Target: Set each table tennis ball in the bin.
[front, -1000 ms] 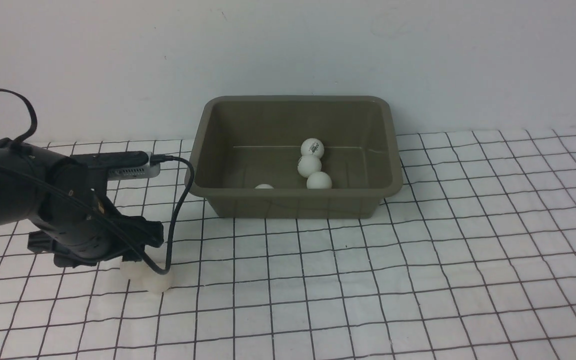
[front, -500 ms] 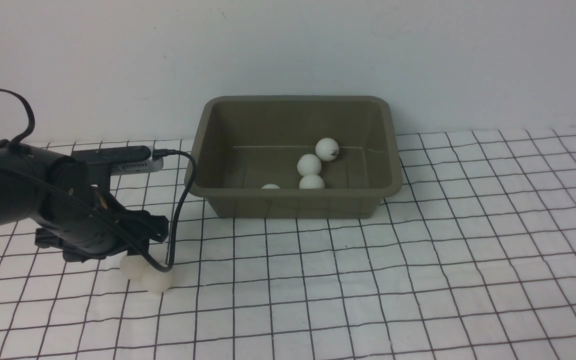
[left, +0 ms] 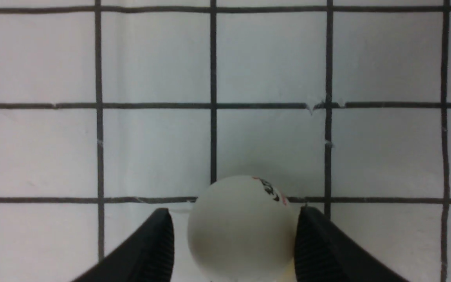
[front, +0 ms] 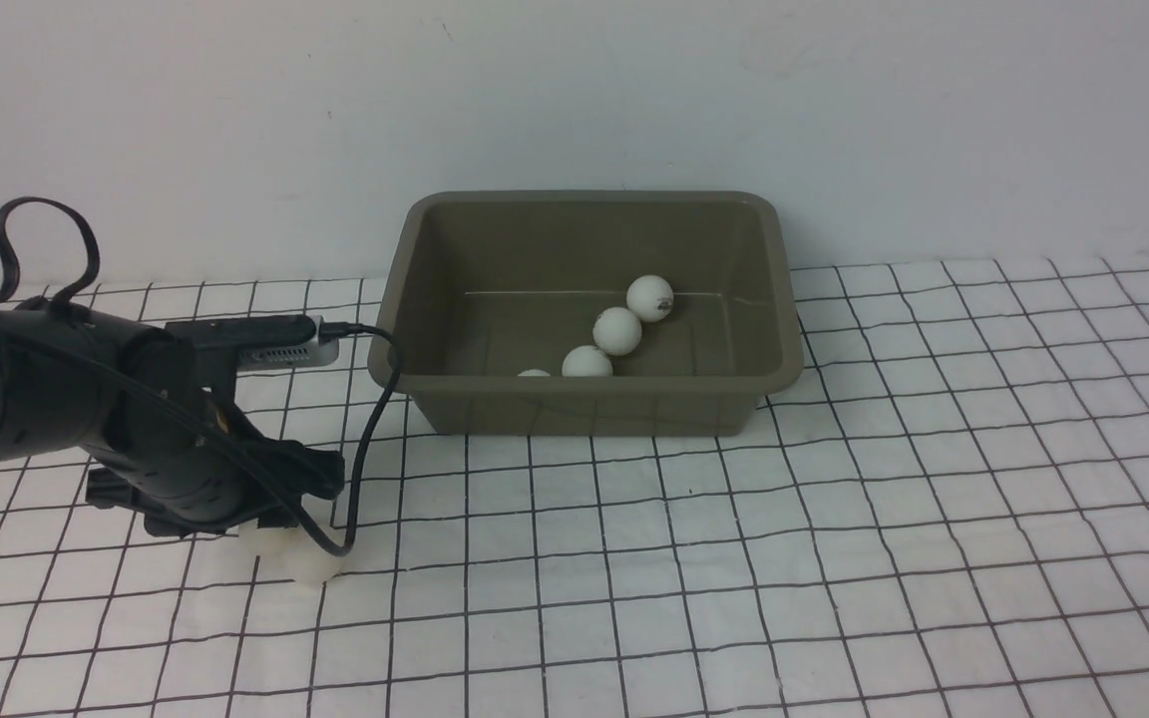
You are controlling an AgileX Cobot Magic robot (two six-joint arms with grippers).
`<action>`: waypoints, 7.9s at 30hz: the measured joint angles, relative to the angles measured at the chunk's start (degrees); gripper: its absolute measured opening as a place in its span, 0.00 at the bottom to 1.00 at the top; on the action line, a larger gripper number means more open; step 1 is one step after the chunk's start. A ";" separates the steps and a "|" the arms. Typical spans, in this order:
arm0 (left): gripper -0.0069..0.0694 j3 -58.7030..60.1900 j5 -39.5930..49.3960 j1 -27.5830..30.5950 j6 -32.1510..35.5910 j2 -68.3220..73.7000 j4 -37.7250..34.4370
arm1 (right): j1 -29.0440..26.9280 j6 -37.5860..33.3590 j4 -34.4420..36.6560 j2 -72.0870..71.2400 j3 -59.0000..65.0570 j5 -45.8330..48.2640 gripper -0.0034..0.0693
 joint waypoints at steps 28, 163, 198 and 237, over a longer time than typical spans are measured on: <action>0.54 -9.78 1.73 0.00 3.53 4.96 -3.35 | 0.00 0.00 0.00 0.00 0.00 0.00 0.02; 0.55 -36.46 19.60 -1.90 31.45 2.40 -21.42 | 0.00 0.00 0.00 0.00 0.00 0.00 0.02; 0.10 -62.22 31.00 -7.42 32.04 7.41 -18.46 | 0.00 0.00 0.00 0.00 0.00 0.00 0.02; 0.09 21.49 -10.41 9.07 4.29 -58.35 6.57 | 0.00 0.00 0.00 0.00 0.00 0.00 0.02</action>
